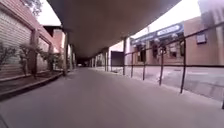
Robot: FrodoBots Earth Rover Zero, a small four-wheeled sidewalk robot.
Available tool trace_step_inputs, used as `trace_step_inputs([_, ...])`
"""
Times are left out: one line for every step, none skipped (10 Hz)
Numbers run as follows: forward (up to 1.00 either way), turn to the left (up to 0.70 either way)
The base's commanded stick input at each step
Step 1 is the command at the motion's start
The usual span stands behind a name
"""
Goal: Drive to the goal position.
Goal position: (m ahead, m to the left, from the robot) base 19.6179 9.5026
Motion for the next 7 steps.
trace_step_inputs([0.70,0.20])
trace_step_inputs([0.70,0.05])
trace_step_inputs([0.70,0.00])
trace_step_inputs([0.70,0.00])
trace_step_inputs([0.70,0.00])
trace_step_inputs([0.70,0.00])
trace_step_inputs([0.70,0.00])
